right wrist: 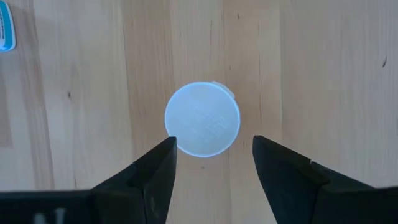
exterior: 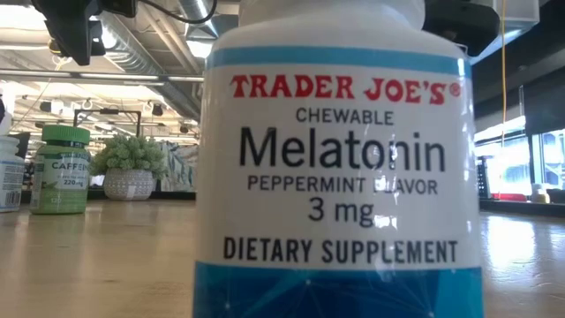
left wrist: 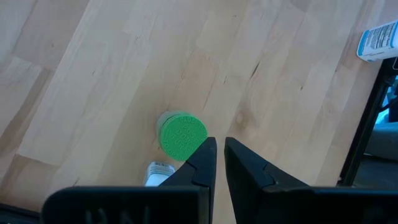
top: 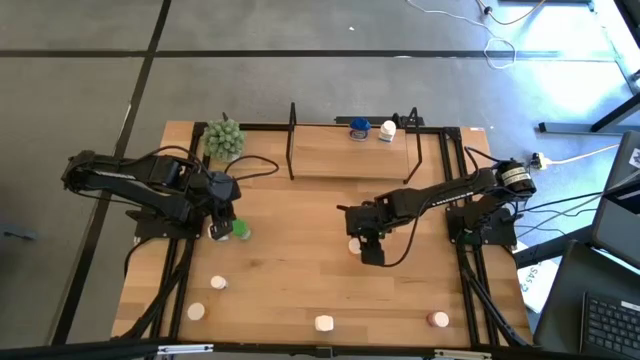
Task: Pick and place medicine bottles onto shelf by color
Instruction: Put the top orange pill bottle on the shelf
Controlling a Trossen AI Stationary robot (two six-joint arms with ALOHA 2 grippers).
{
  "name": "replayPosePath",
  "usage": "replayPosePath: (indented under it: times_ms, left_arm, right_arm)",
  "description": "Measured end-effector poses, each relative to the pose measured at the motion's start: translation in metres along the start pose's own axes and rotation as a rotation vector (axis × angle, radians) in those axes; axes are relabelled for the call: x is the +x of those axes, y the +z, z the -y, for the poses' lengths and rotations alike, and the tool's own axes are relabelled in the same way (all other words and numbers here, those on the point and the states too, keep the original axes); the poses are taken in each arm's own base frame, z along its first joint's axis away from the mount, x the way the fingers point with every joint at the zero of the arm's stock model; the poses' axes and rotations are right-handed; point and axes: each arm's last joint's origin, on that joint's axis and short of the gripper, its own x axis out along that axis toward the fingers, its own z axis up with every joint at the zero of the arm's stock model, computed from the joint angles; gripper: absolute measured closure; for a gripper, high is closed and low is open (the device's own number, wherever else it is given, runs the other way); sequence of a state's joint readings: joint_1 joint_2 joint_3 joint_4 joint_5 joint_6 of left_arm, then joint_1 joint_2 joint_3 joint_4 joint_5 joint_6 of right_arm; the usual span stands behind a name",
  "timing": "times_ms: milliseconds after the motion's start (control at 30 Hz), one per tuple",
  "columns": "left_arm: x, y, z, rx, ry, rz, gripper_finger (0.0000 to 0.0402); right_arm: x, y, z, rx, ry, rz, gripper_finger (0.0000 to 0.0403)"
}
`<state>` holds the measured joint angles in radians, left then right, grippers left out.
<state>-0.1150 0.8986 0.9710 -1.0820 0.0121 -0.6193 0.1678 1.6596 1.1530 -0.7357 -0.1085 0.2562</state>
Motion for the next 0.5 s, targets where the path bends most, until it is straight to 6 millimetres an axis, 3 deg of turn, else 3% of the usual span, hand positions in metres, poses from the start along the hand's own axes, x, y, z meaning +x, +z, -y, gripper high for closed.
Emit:
replayPosePath:
  times_ms: [267, 500]
  left_arm:
    - [-0.003, 0.016, 0.016, 0.287, -0.109, 0.203, 0.0374]
    - [-0.006, 0.021, 0.028, 0.399, -0.174, 0.311, 0.0374]
  right_arm:
    - [0.0, 0.0, 0.0, 0.003, 0.001, 0.002, 0.0189]
    - [0.0, 0.0, 0.0, 0.004, 0.001, 0.003, 0.0189]
